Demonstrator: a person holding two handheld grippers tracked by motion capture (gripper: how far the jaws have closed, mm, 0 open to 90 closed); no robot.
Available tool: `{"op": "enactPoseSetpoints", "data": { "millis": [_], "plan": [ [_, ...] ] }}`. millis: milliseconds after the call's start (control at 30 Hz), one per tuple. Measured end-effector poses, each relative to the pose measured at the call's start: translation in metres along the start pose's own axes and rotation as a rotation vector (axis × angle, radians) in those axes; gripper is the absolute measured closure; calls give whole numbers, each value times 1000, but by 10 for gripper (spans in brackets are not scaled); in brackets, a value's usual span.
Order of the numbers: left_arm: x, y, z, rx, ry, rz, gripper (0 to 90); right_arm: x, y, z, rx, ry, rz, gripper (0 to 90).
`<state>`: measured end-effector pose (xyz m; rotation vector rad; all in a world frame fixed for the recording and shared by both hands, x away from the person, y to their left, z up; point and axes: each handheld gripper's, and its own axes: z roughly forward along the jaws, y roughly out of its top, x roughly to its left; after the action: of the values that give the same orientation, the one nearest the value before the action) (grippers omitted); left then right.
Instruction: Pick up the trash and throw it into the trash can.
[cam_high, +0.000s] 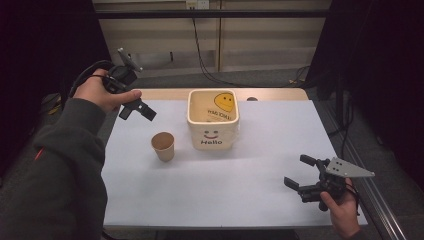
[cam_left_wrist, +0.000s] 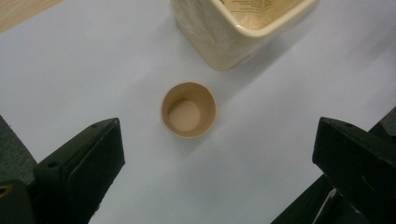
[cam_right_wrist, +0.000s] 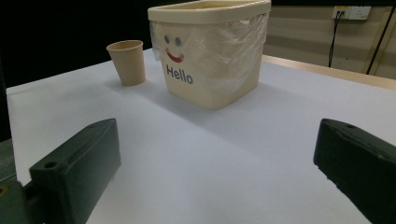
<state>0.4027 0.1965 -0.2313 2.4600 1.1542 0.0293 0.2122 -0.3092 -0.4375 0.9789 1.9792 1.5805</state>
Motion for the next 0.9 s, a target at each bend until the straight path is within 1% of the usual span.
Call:
{"op": "enactPoseSetpoints", "data": {
  "millis": [67,133,167,200,233,267,300,433,467,633,667,700,733,767,900],
  "plan": [
    [2,2,3,18,6,14,20,0,0,0,0,-1,0,1],
    [3,5,8,17,4,14,21,0,0,0,1,0,1,1],
    [4,6,9,24,4,19,21,0,0,0,0,1,0,1],
    [4,8,12,28,4,13,21,0,0,1,0,1,1,1],
    [4,9,15,23,13,13,21,0,0,1,1,1,0,1],
    [5,10,16,36,14,25,21,0,0,1,1,3,-2,1],
    [5,11,19,33,15,17,21,0,0,1,1,4,-1,1],
    [7,13,30,44,24,11,21,0,-1,1,1,3,-2,1],
    [7,13,34,47,19,2,21,0,-1,1,1,3,-3,1],
    [11,14,47,73,25,11,21,0,-1,0,2,7,-4,1],
    [12,14,50,78,34,9,21,0,-1,1,3,8,-3,1],
    [12,14,53,74,33,2,21,0,-1,1,3,9,-1,1],
    [13,14,56,82,26,5,21,0,-1,1,3,8,-2,1],
    [14,14,59,80,25,3,21,0,-1,1,3,8,-2,1],
    [17,12,72,107,21,-18,21,0,-1,1,5,11,-3,1]
  ]
}}
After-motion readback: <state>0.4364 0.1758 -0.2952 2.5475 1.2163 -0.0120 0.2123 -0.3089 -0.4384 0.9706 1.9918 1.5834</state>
